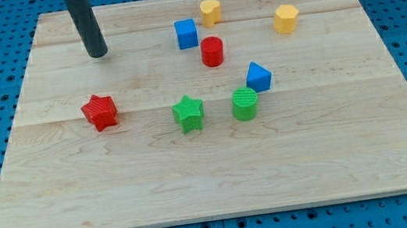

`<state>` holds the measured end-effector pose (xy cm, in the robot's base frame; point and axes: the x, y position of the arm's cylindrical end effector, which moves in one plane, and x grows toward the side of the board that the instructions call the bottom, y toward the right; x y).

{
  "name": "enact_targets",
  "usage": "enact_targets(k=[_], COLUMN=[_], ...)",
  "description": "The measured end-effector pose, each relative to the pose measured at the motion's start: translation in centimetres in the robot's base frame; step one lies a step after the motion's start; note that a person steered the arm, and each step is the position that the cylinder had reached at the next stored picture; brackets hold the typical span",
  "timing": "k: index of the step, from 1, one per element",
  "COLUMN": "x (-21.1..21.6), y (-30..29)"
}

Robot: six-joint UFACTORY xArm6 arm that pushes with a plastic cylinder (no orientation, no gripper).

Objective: Move your arm towards the red circle

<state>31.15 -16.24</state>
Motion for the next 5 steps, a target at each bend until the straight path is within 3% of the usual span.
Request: enact_targets(k=[5], x=[0.51], y=[0.06])
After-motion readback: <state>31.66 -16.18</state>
